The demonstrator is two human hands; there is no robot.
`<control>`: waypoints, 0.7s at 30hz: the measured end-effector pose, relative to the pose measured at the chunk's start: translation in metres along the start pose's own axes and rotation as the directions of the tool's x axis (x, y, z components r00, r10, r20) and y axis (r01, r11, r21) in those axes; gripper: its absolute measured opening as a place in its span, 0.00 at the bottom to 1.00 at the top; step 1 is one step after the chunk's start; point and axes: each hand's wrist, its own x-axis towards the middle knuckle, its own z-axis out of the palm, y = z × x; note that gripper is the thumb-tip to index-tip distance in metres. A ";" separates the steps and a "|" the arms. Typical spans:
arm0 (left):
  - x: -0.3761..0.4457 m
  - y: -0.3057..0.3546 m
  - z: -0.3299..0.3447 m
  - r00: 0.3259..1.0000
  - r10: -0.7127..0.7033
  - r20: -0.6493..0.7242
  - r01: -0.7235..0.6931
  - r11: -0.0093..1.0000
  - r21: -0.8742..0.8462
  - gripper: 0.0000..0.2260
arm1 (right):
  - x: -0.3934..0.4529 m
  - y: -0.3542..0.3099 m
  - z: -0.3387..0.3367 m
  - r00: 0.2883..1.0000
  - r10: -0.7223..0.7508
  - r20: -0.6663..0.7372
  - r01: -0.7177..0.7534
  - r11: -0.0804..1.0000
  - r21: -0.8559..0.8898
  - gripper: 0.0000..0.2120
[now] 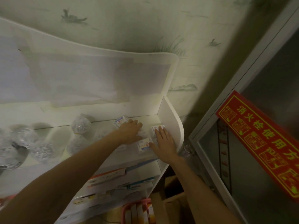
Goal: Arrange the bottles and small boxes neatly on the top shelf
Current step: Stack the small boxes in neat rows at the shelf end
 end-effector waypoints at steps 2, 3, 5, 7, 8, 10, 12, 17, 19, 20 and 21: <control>-0.001 0.005 0.000 0.994 -0.109 -0.030 0.109 0.994 0.002 0.28 | 0.000 0.000 0.000 1.000 0.005 0.004 -0.005 1.000 0.011 0.38; -0.002 0.008 0.000 0.986 -0.158 -0.046 0.159 0.987 0.002 0.28 | 0.000 0.000 0.000 1.000 0.007 0.004 -0.007 1.000 0.010 0.37; -0.004 0.013 0.001 0.979 -0.192 -0.066 0.194 0.981 0.019 0.27 | 0.000 0.000 -0.001 1.000 0.010 0.008 -0.010 1.000 0.005 0.37; -0.005 0.018 0.000 0.979 -0.192 -0.067 0.192 0.981 -0.005 0.26 | -0.001 0.000 -0.001 1.000 0.005 0.007 -0.005 1.000 0.008 0.37; -0.007 0.020 -0.001 0.979 -0.199 -0.054 0.197 0.980 -0.037 0.26 | 0.000 0.000 0.000 1.000 0.000 0.006 0.000 1.000 0.009 0.37; -0.008 0.022 0.001 0.979 -0.198 -0.045 0.196 0.979 -0.057 0.26 | 0.002 0.001 0.002 1.000 -0.004 0.005 0.004 1.000 -0.001 0.37; -0.011 0.021 0.004 0.987 -0.148 -0.059 0.148 0.989 -0.011 0.28 | 0.003 0.003 0.005 1.000 -0.004 0.008 0.004 1.000 -0.027 0.40; -0.023 0.017 0.016 1.000 -0.028 -0.011 0.029 0.989 0.142 0.40 | 0.002 0.002 0.005 1.000 -0.018 -0.003 0.017 0.999 -0.049 0.40; -0.028 0.019 0.020 0.997 -0.039 0.063 0.030 0.989 0.143 0.41 | 0.001 0.001 0.004 0.999 -0.034 -0.011 0.033 0.998 -0.054 0.42; -0.029 0.019 0.022 0.996 -0.036 0.077 0.025 0.990 0.139 0.40 | 0.000 0.001 0.003 0.999 -0.038 -0.019 0.037 0.998 -0.045 0.42; -0.031 0.021 0.024 0.997 -0.025 0.075 0.014 0.989 0.145 0.40 | 0.000 0.000 0.003 0.999 -0.039 -0.035 0.038 0.999 -0.033 0.42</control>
